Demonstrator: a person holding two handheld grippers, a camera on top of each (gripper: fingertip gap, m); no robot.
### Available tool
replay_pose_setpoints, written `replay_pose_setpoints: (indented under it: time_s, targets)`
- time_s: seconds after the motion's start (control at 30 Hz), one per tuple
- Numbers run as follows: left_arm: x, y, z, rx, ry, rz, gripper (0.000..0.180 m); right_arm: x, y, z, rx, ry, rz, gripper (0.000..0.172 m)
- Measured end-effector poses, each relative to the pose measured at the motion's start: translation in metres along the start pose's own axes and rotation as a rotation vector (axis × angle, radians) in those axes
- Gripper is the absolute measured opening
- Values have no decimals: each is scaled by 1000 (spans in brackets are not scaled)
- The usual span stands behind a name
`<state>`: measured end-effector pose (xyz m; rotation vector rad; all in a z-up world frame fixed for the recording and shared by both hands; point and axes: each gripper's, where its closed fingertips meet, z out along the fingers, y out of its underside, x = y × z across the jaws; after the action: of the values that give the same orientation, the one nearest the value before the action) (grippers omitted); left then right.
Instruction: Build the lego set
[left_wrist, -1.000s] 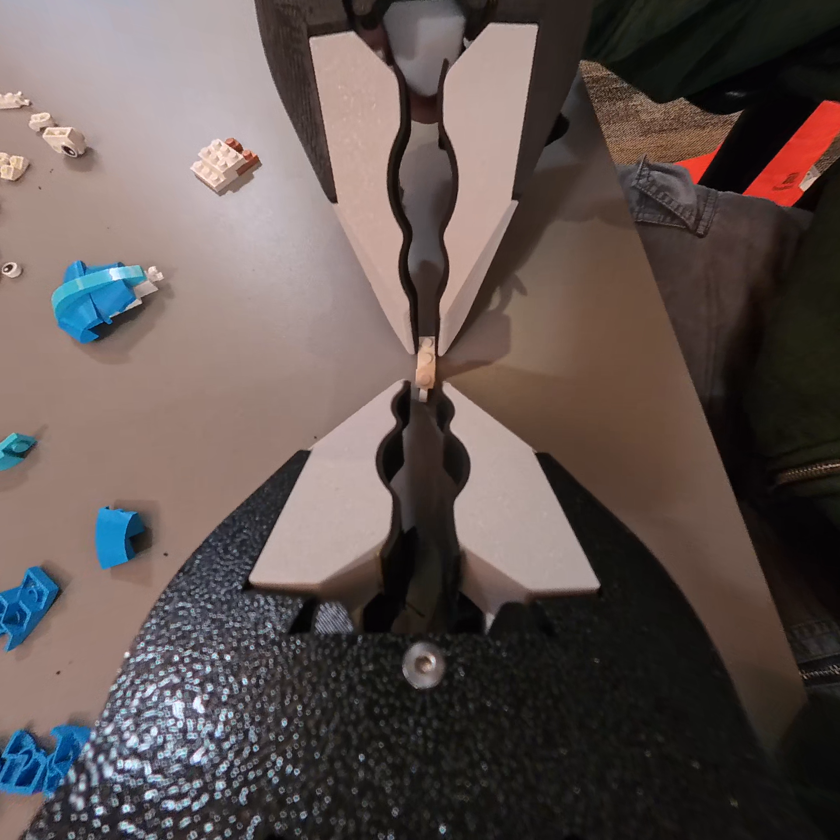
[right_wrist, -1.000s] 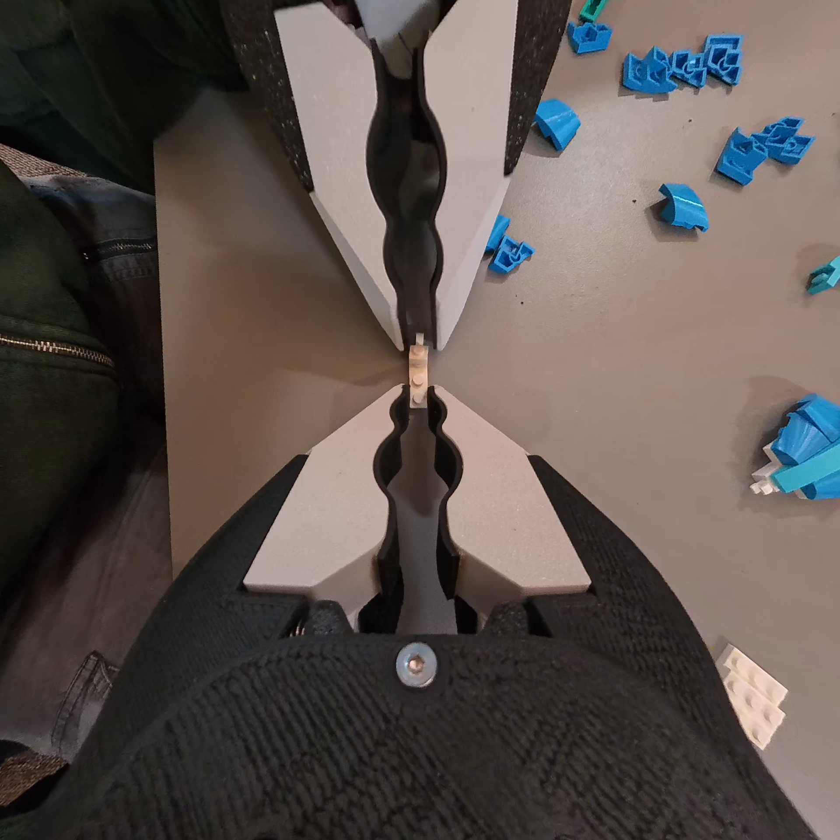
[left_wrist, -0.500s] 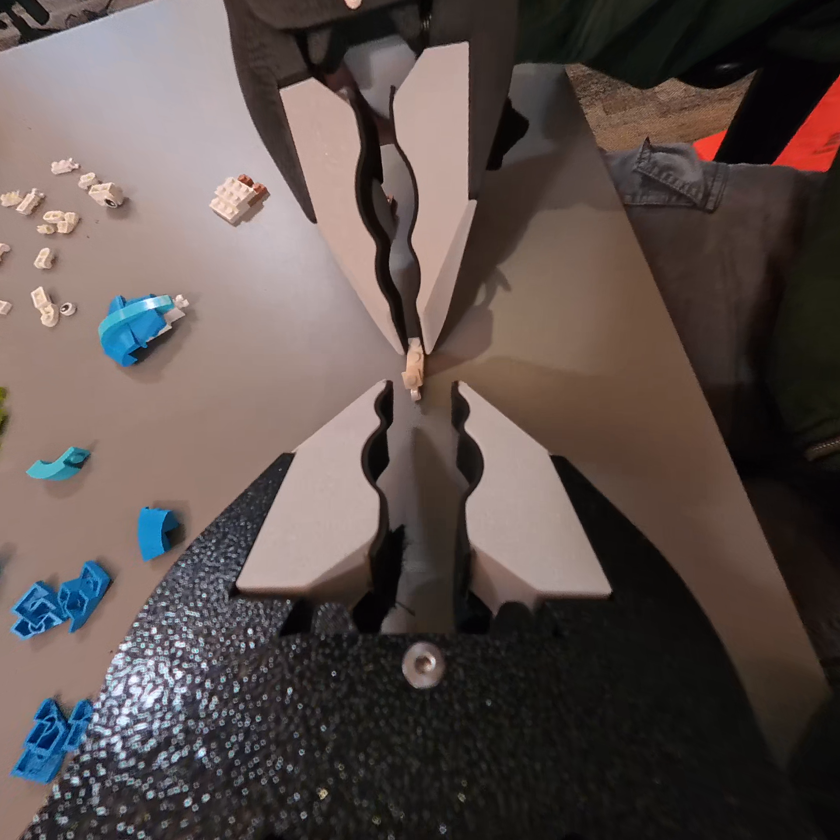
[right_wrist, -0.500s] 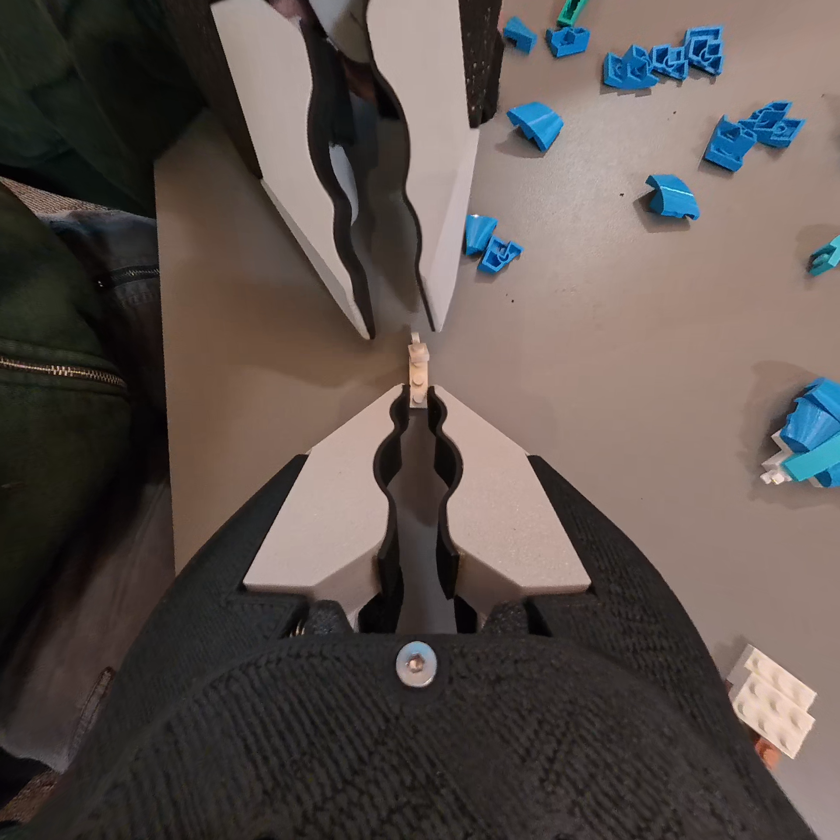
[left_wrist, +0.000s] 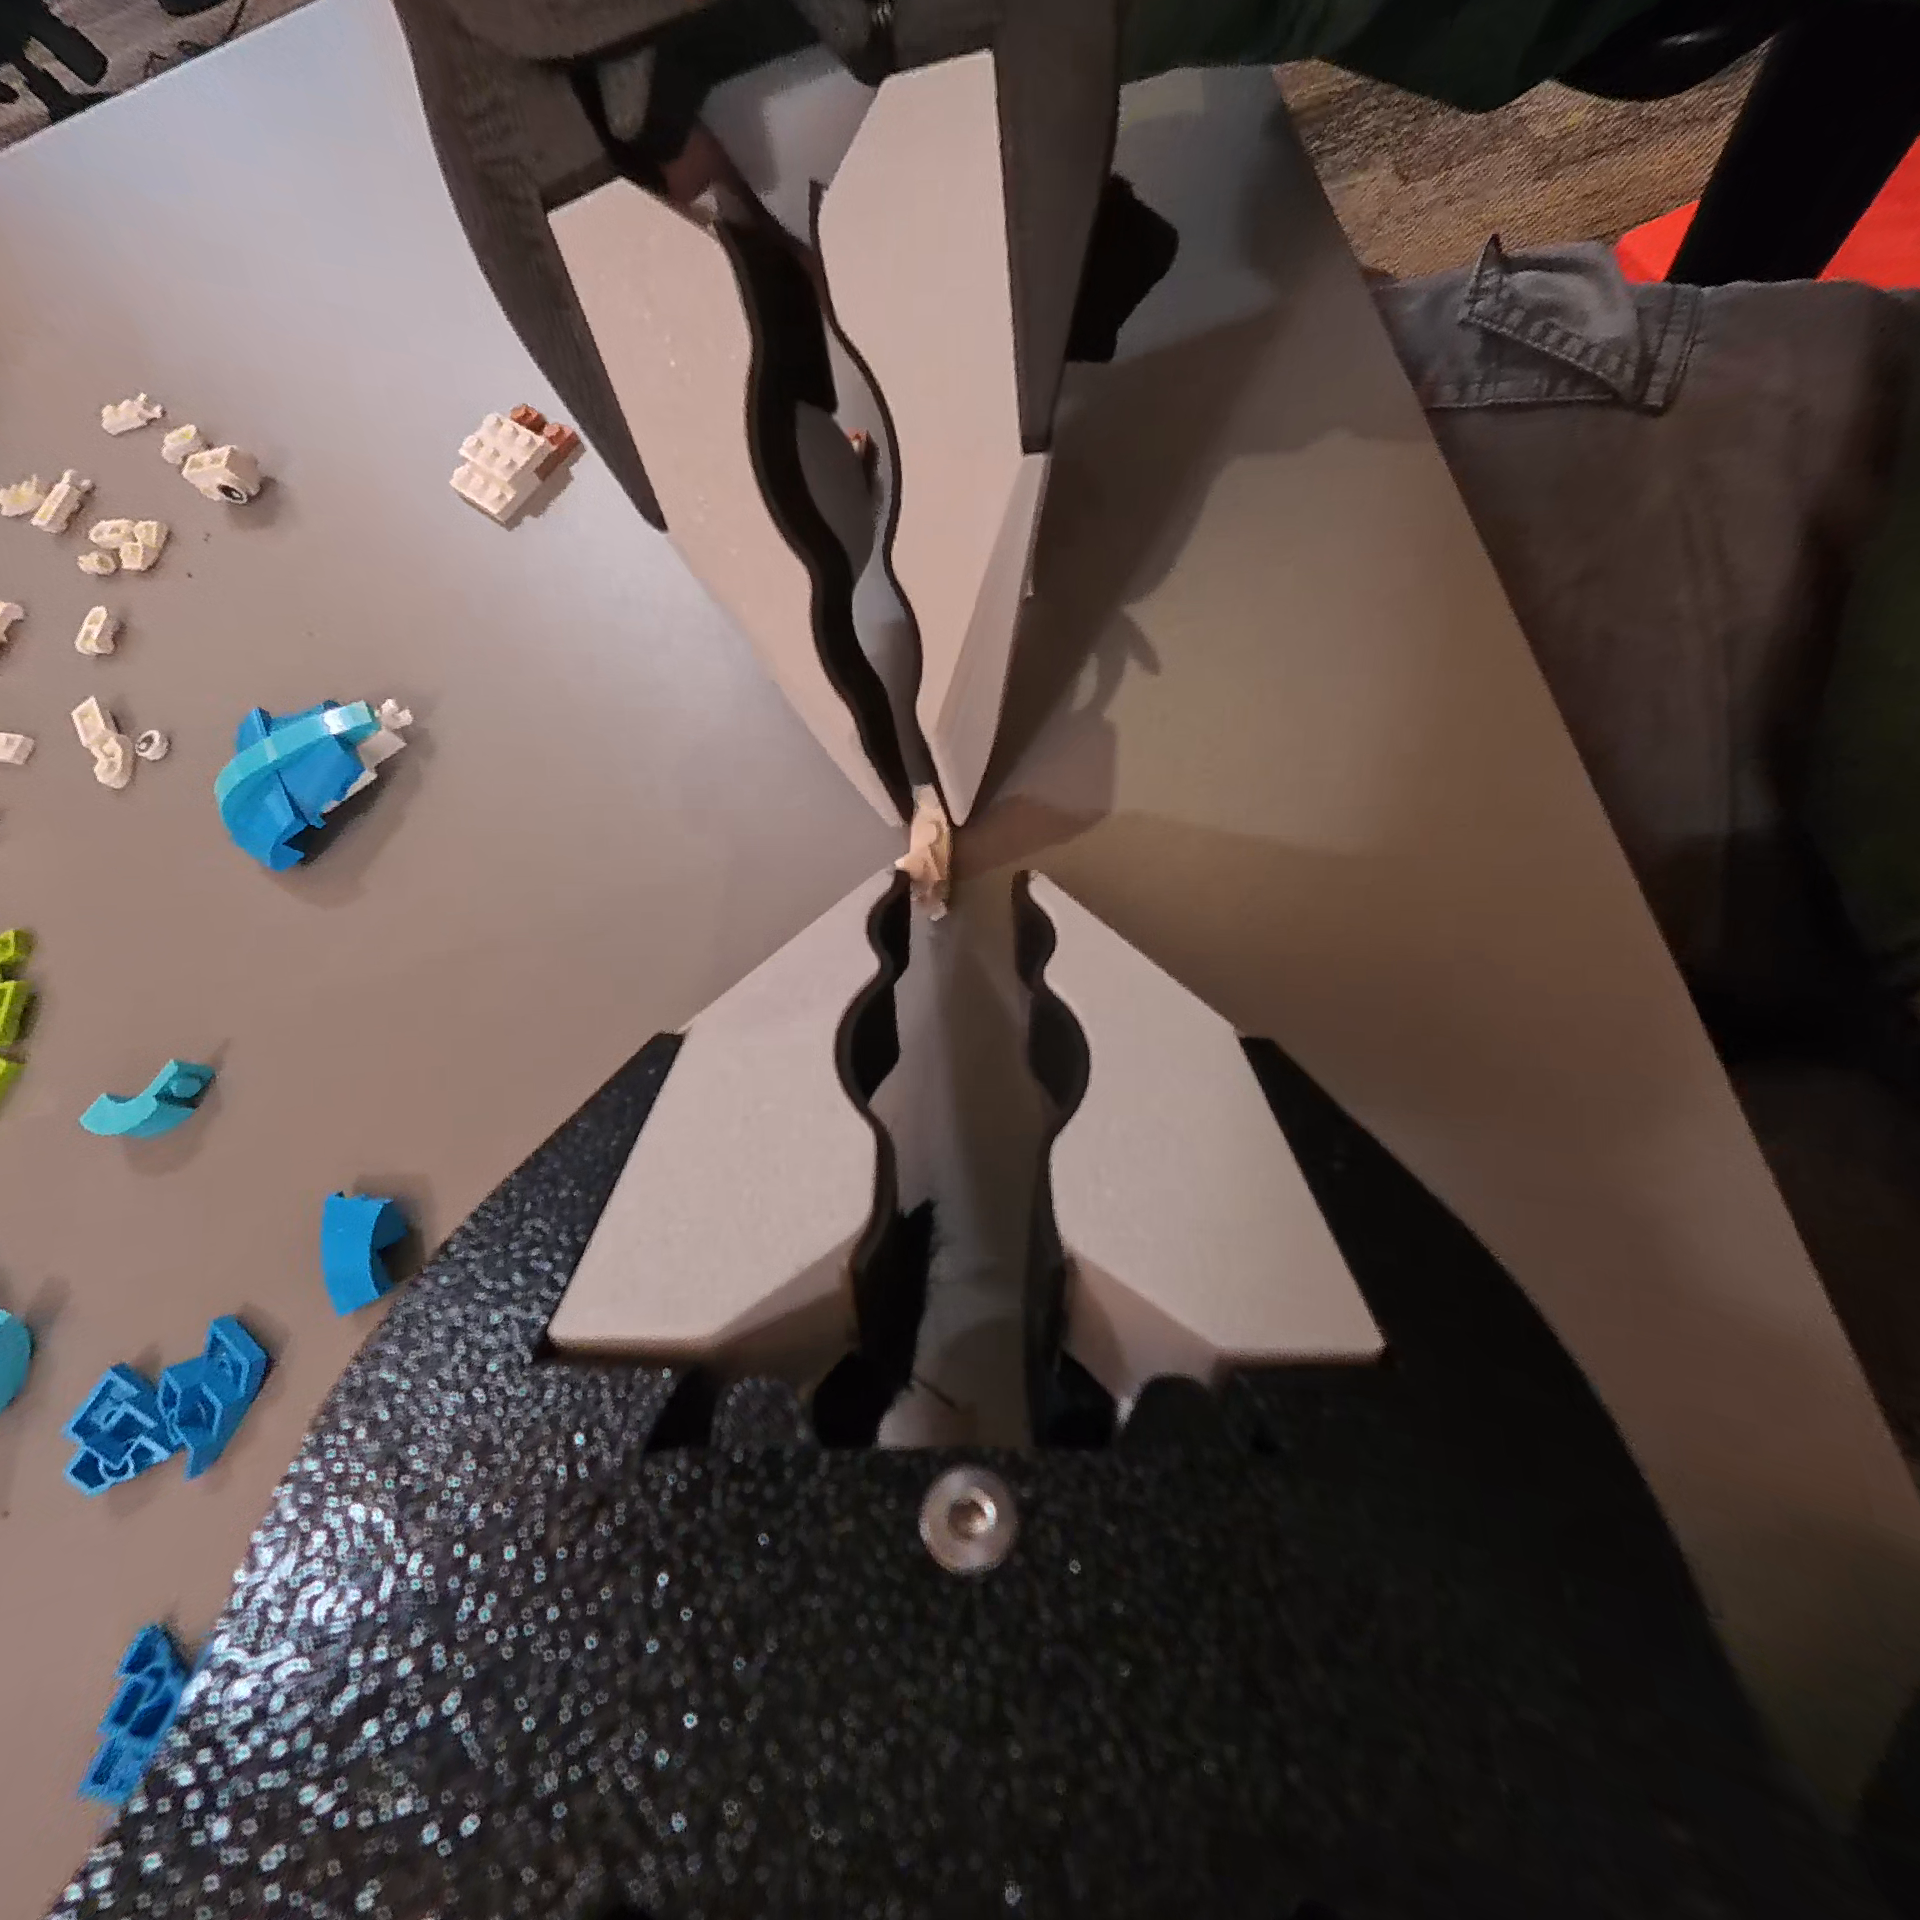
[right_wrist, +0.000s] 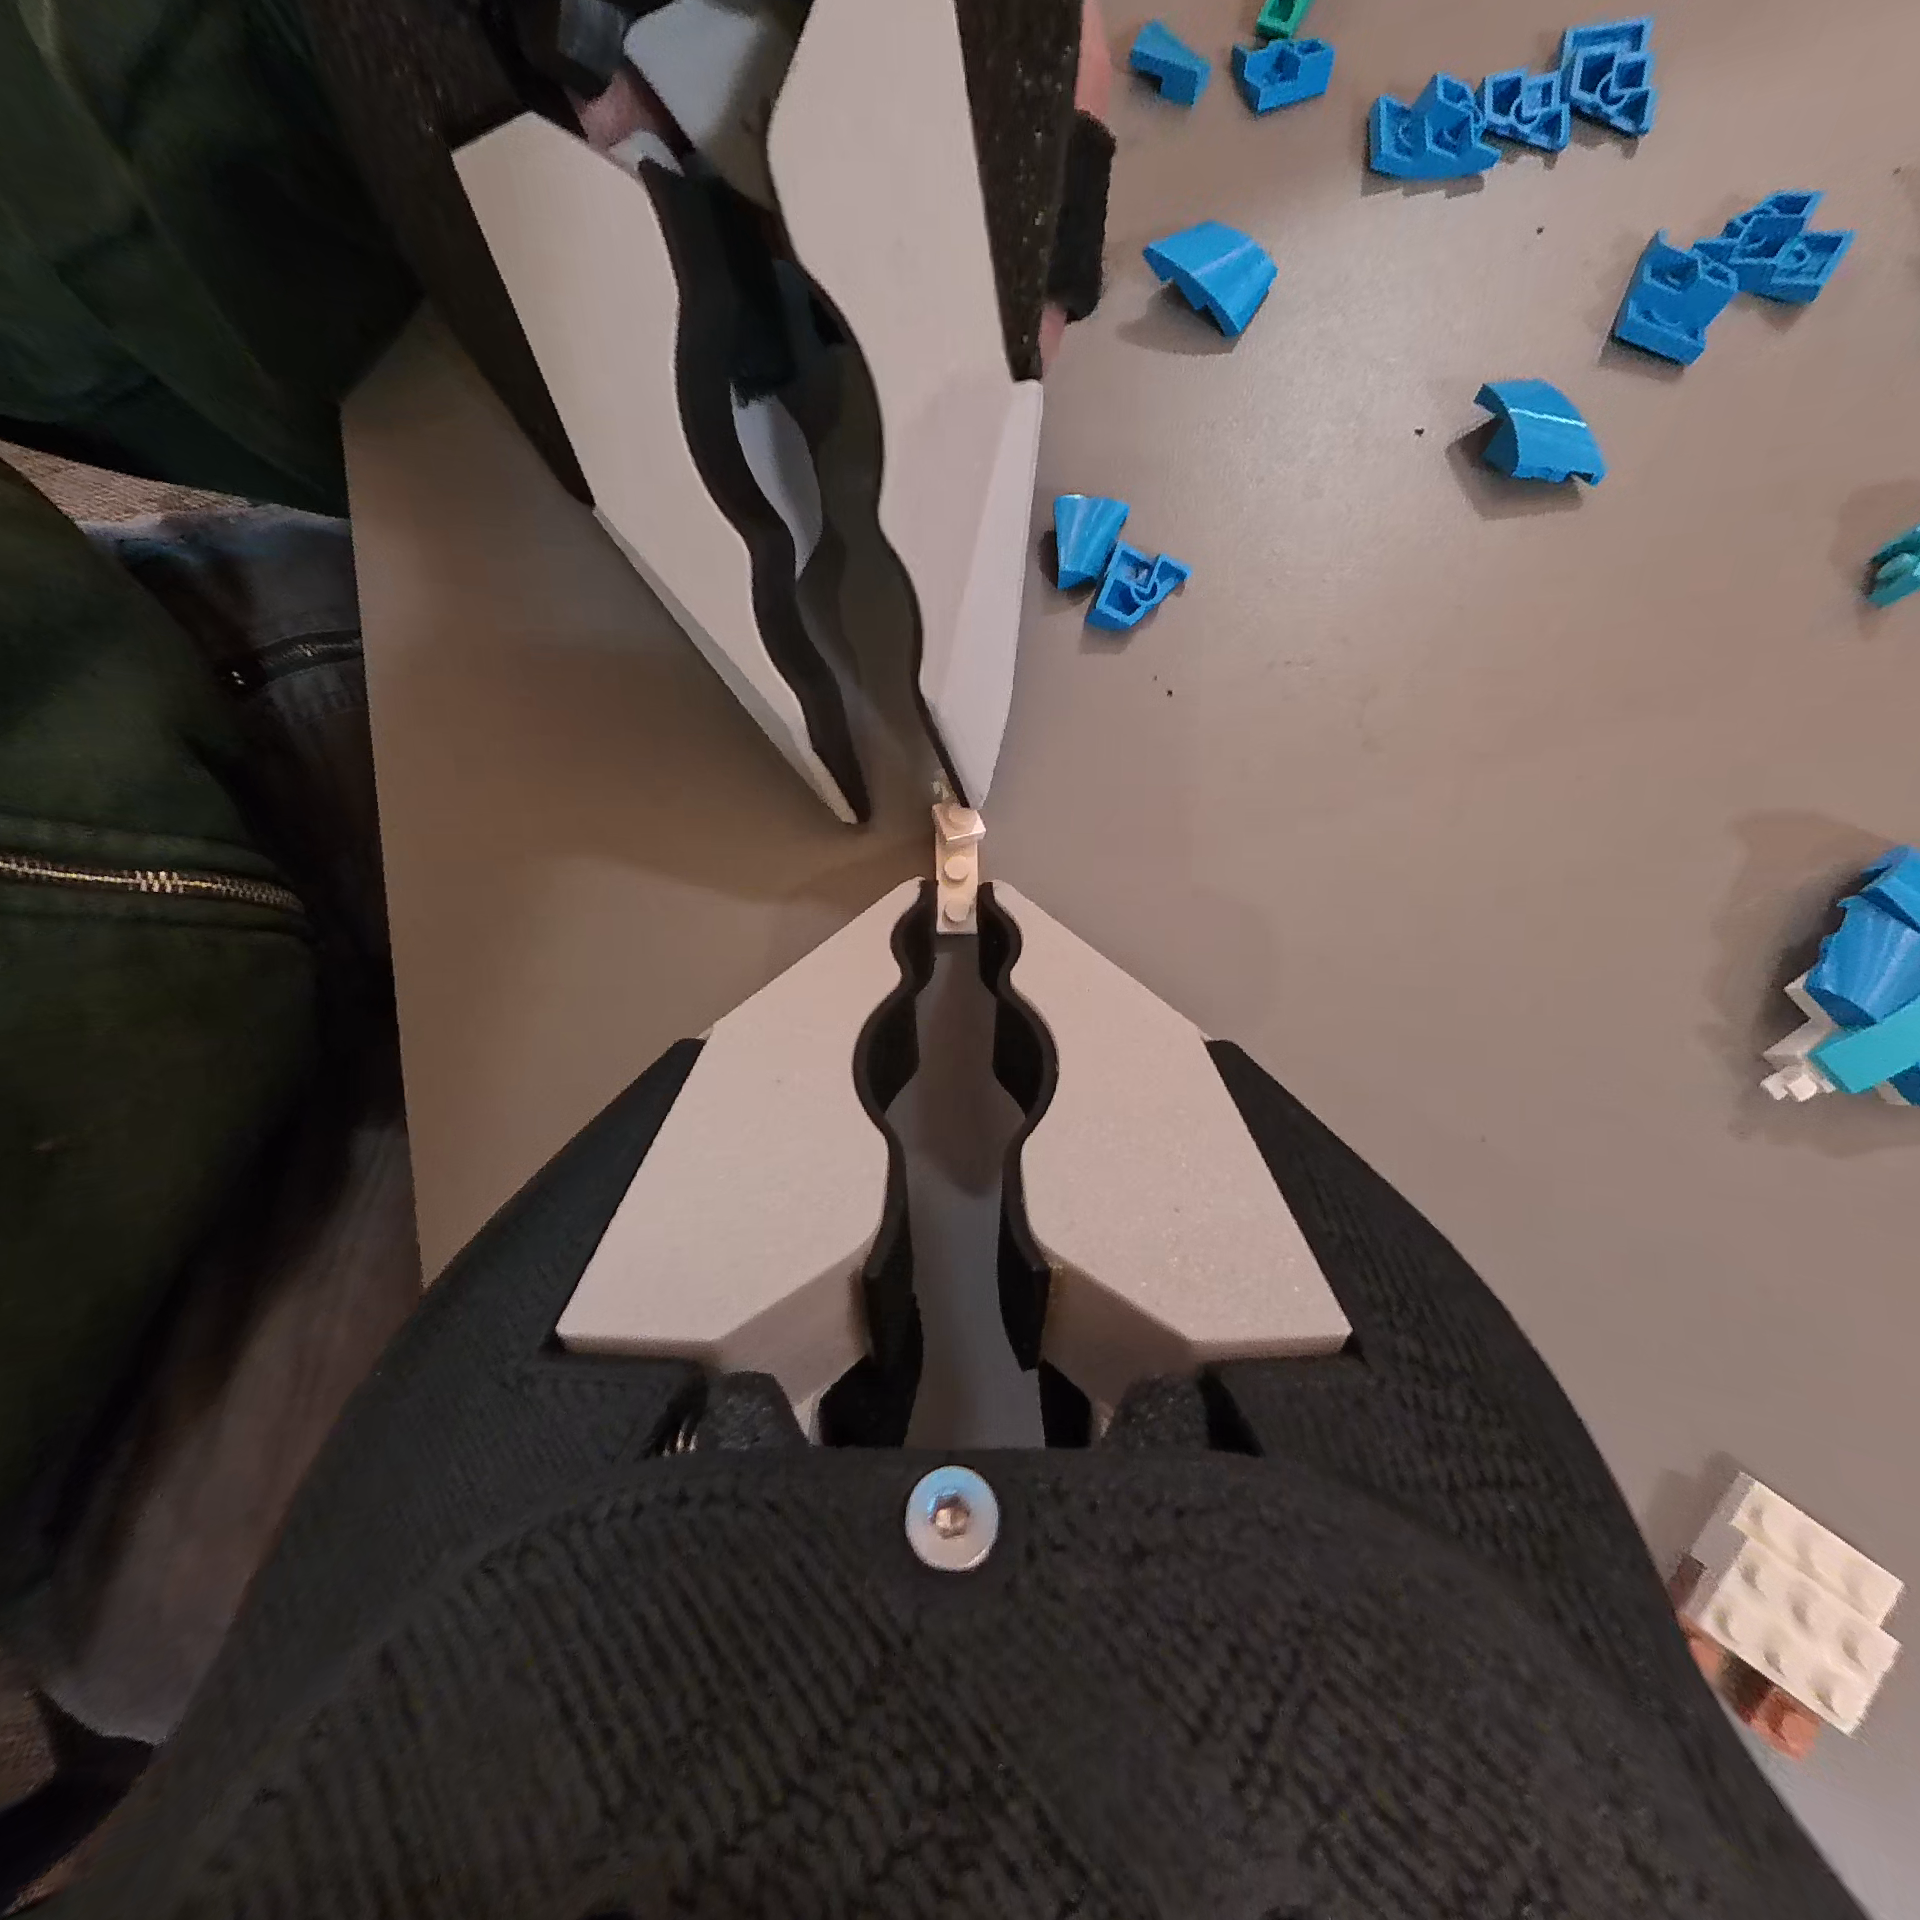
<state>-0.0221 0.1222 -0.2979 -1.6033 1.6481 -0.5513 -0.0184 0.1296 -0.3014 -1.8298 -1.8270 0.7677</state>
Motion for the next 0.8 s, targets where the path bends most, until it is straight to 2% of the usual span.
replay_pose_setpoints:
  time_s: [0.03, 0.33, 0.63, 0.8]
  targets:
    - [0, 0, 0, -3, -5, 9, 17, 0, 0, 0, 2, -5, 10, 7]
    - [-3, -3, 0, -9, -86, 170, 18, -2, -3, -6, 64, -90, 120, 7]
    - [-9, -18, -3, 57, -195, 325, 9, -8, -10, -19, 156, -210, 222, 7]
    - [-11, -20, -2, 54, -230, 365, 9, -7, -10, -20, 174, -226, 260, 7]
